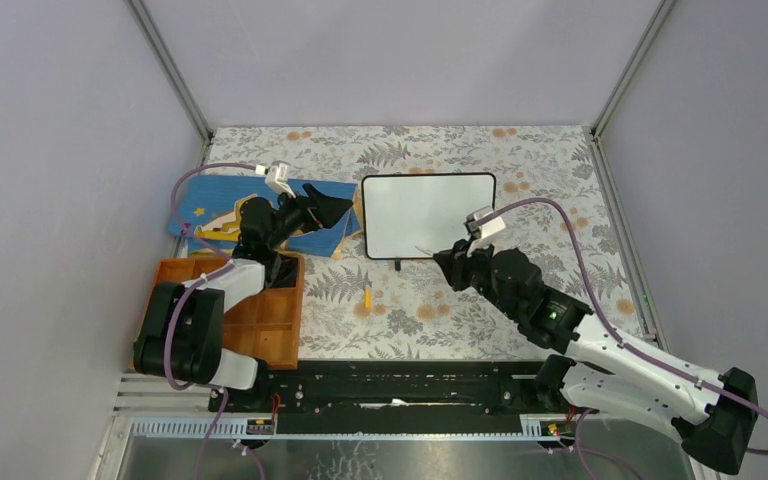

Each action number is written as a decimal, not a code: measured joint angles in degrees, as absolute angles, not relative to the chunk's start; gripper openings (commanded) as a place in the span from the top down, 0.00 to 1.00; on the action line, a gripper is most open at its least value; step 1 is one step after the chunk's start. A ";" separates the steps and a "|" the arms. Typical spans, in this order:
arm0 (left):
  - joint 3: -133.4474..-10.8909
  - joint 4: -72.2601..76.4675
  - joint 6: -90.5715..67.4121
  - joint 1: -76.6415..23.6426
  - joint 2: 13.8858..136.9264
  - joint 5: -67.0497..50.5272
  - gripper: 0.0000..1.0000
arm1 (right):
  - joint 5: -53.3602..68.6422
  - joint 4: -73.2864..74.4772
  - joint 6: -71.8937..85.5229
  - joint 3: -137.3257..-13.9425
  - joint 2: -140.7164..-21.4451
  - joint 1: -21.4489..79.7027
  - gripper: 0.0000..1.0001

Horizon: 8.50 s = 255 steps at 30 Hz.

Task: Write a sentence on the whiteboard

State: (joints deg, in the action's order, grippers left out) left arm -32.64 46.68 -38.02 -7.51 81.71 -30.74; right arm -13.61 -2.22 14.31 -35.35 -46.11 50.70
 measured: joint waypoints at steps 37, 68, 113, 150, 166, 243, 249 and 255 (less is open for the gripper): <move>-38.63 64.64 -40.95 -9.21 103.22 -48.64 0.16 | -27.97 -13.63 10.98 -37.95 -57.49 59.44 1.00; -37.76 61.65 -35.81 -11.81 105.32 -47.62 0.48 | -33.85 -29.82 4.67 -44.14 -76.25 59.48 1.00; -36.75 61.76 -32.80 -11.81 107.13 -45.15 0.81 | -33.28 -37.26 2.28 -47.88 -85.47 56.53 1.00; -36.75 61.76 -32.12 -12.10 107.13 -45.15 0.83 | -30.35 -37.60 6.35 -49.65 -88.29 52.42 1.00; -36.75 61.73 -31.77 -12.23 107.13 -44.75 0.84 | -30.35 -37.63 7.99 -46.11 -87.09 52.45 1.00; -36.75 61.65 -31.27 -12.34 107.11 -44.77 0.86 | -21.54 -30.44 13.80 -43.40 -83.61 50.57 1.00; -36.75 61.67 -31.20 -12.34 107.11 -44.80 0.86 | -24.03 -29.47 12.97 -42.46 -78.74 50.39 1.00; -36.75 61.65 -31.16 -12.36 107.11 -44.80 0.86 | -25.41 -29.45 12.36 -42.48 -78.13 49.19 1.00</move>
